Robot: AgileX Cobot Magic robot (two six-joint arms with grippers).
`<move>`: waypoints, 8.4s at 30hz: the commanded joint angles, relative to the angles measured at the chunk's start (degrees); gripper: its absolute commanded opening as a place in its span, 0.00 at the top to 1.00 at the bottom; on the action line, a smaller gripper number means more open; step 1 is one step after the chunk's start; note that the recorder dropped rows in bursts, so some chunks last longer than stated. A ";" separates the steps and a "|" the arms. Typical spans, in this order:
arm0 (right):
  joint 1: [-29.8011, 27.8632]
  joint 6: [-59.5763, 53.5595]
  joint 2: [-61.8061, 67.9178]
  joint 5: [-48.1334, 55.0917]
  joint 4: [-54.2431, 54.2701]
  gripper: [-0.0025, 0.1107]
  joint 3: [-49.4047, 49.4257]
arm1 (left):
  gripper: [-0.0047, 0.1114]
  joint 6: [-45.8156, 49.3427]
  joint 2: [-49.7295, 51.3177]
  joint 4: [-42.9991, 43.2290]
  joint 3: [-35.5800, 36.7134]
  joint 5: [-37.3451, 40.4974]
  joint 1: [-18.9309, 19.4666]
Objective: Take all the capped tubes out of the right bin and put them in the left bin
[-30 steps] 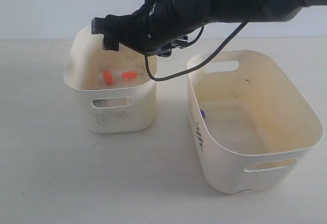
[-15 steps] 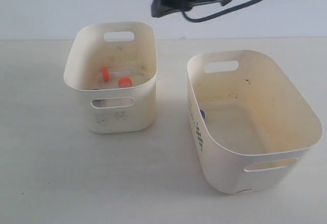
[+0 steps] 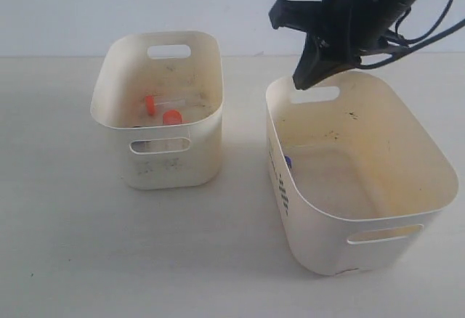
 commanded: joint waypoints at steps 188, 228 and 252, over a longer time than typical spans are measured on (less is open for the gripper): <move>10.39 -13.74 -8.90 -46.87 22.75 0.98 14.08 | 0.92 -0.07 0.20 -0.16 -0.22 -0.28 -0.06; 23.35 -18.20 -4.69 -46.23 19.90 0.98 7.81 | 0.92 -0.07 0.20 -0.16 -0.22 -0.28 -0.06; 23.48 -18.32 -24.39 -35.01 17.84 0.98 32.90 | 0.92 -0.07 0.20 -0.16 -0.22 -0.28 -0.06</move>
